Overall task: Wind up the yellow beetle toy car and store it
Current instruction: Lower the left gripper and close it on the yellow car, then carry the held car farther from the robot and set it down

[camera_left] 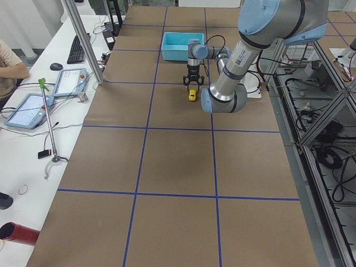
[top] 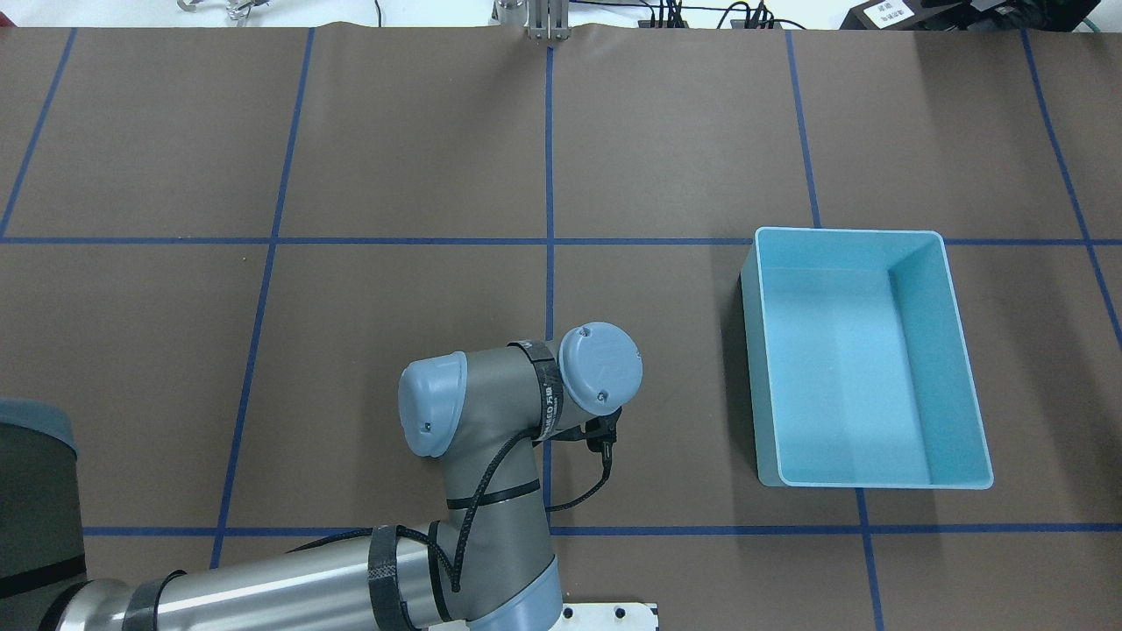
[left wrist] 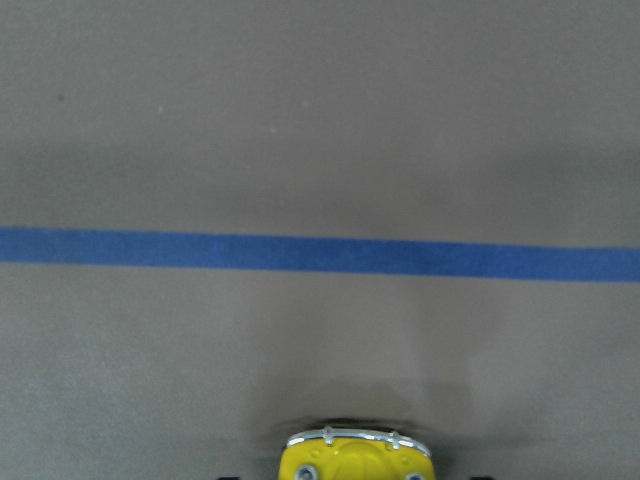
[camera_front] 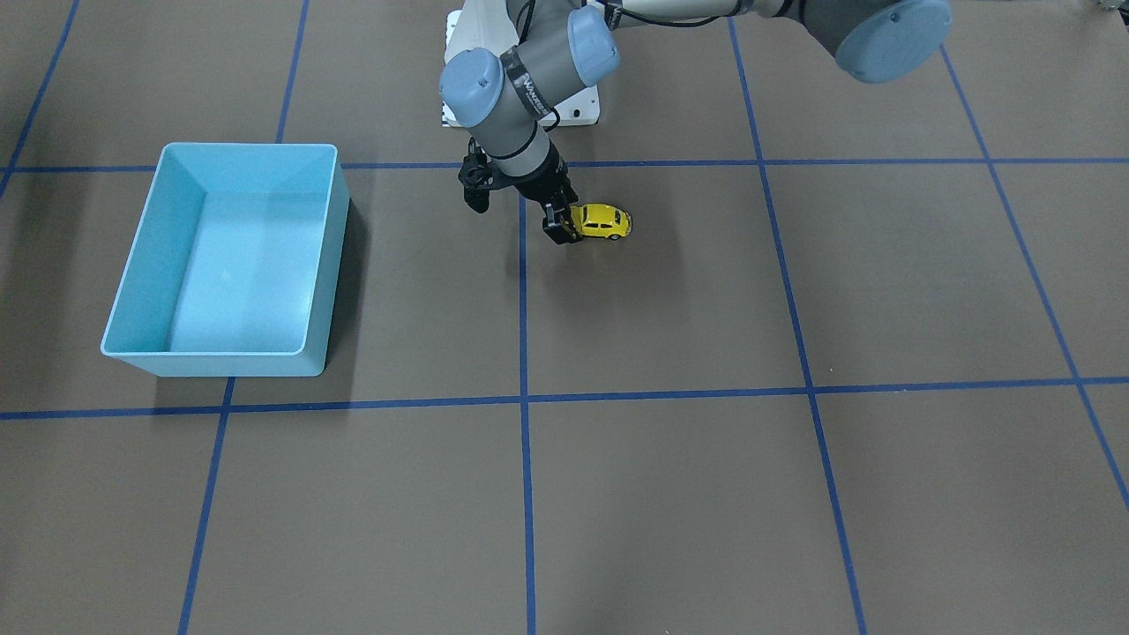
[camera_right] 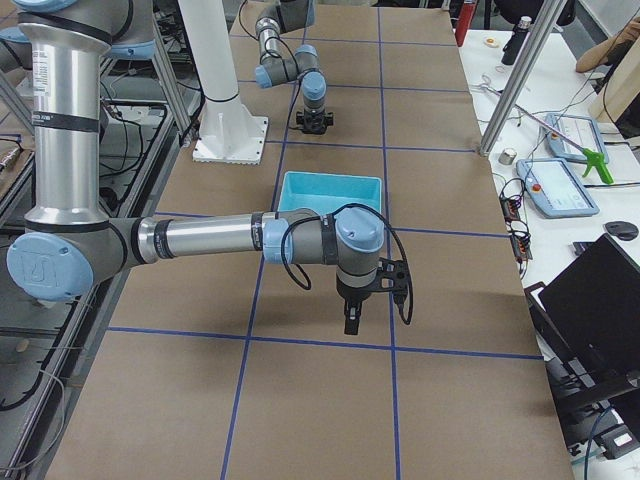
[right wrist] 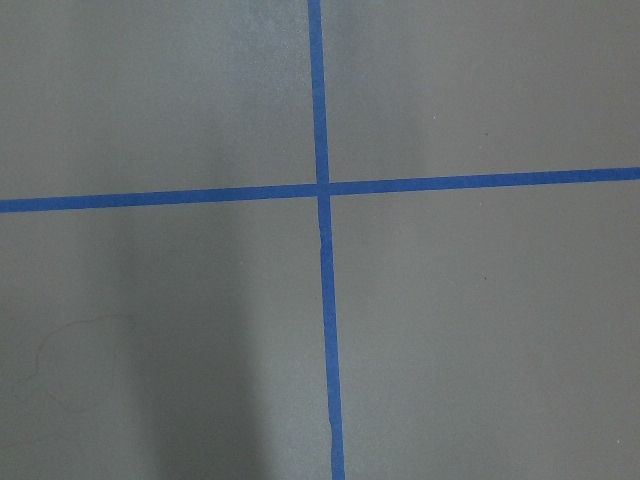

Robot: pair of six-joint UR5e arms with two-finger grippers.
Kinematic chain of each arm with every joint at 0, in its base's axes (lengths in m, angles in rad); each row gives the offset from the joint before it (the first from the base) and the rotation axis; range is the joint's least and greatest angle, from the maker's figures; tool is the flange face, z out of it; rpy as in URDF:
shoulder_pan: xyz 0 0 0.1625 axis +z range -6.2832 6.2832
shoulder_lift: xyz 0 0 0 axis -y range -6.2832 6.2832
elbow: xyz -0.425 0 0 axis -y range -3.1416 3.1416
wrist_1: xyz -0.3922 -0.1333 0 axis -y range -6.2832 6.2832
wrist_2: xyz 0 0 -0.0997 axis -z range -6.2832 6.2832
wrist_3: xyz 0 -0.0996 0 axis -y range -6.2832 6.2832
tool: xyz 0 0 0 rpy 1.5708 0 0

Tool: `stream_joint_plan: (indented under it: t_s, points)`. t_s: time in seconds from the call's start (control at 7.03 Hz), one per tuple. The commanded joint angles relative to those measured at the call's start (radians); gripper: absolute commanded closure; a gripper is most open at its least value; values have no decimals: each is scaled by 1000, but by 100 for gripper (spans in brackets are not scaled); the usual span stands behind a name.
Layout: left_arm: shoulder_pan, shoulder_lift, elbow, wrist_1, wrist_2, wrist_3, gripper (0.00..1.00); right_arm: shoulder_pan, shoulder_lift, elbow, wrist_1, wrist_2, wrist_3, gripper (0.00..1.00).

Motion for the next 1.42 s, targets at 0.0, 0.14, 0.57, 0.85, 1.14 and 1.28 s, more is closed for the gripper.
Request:
stream_joint_plan:
  t_s: [0.0,0.14,0.57,0.85,1.14,1.28]
  points:
    - [0,0,-4,1,6,-1,100,0,0,0,0,0,0,0]
    - [-2,-1,-14,2,6,-6,100,0,0,2,0,0,0,0]
    - [-110,75,-160,60,6,-1,100,0,-2,2,0,0,0,0]
    - [-236,214,-272,50,3,53,100,0,-2,2,0,0,0,0]
    - [-305,277,-298,-45,-6,221,100,0,0,2,0,0,0,0]
    - [-311,326,-313,-136,-46,227,100,0,0,2,0,0,0,0]
